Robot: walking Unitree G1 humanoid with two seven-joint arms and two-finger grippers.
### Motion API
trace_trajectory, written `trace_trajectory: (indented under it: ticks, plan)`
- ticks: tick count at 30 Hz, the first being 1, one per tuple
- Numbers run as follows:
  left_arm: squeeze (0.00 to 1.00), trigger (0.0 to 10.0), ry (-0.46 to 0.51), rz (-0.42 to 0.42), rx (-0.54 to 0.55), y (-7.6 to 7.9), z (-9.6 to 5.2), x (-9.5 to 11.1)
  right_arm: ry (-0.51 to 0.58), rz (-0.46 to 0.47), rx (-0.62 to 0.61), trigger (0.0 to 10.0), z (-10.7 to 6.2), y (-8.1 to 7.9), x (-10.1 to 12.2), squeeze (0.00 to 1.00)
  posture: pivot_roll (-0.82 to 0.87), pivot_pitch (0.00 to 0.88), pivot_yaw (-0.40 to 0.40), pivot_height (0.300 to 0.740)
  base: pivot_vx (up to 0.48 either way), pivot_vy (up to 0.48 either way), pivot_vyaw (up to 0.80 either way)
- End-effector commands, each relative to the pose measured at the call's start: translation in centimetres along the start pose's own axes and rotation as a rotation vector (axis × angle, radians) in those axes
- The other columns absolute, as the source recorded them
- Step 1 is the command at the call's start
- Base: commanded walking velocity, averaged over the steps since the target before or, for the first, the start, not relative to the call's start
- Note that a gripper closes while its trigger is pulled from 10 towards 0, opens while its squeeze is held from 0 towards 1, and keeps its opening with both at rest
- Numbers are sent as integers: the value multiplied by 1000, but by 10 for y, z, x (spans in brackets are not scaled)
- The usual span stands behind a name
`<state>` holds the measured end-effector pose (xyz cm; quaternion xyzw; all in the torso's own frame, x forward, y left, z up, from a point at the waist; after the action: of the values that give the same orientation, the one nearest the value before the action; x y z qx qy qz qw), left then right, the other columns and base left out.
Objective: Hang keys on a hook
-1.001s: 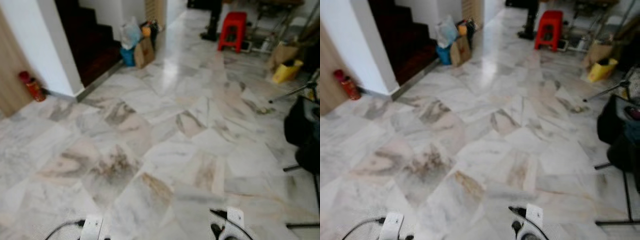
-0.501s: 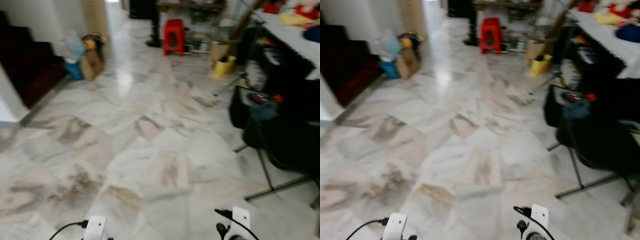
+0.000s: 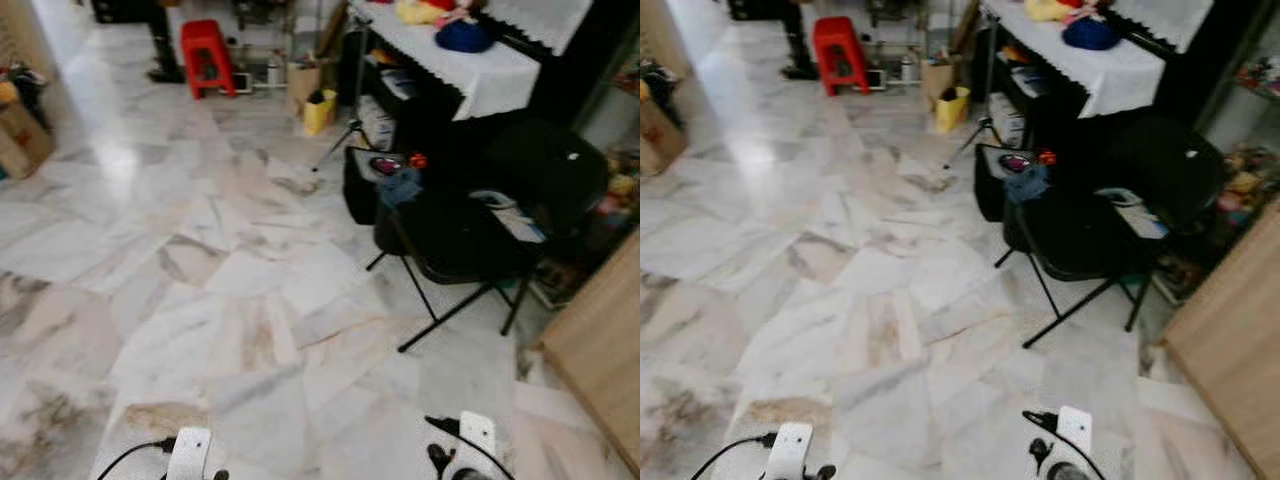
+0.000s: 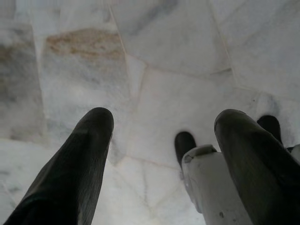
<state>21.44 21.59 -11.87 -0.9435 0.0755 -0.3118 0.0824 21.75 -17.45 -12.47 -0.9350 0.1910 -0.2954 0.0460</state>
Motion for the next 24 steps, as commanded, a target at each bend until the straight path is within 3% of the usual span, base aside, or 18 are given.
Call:
trace_trajectory:
  ticks: [1, 8, 24]
  plan:
    - [0, 10000, -22, -6, 10, -4, -1, -6, -3, -7, 3, 10000, 0, -1, 0, 0, 35, 0, -30, 740, 0, 0, -719]
    - [0, 10000, -27, -6, 10, -4, -1, -7, -3, -7, 4, 10000, 0, -1, 1, 0, 33, 0, -32, 740, 0, 283, -719]
    - [0, 10000, -16, -2, 13, -7, -1, -6, -1, -1, 6, 10000, 0, -3, 1, 0, 30, 0, -30, 740, 0, 0, -719]
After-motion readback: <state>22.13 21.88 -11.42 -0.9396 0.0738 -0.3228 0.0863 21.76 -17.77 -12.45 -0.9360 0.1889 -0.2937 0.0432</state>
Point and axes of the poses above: a point about 5 cm out from each wrist's last joint towards the gripper, its own z axis pointing out of the wrist towards the gripper, its own x axis along the axis of the wrist's last joint, y = z × x, the point moved 5 cm from there along z, pointing out of the wrist towards the gripper, and after that the axes turned 6 degrees about z, right-handed, at the moved point
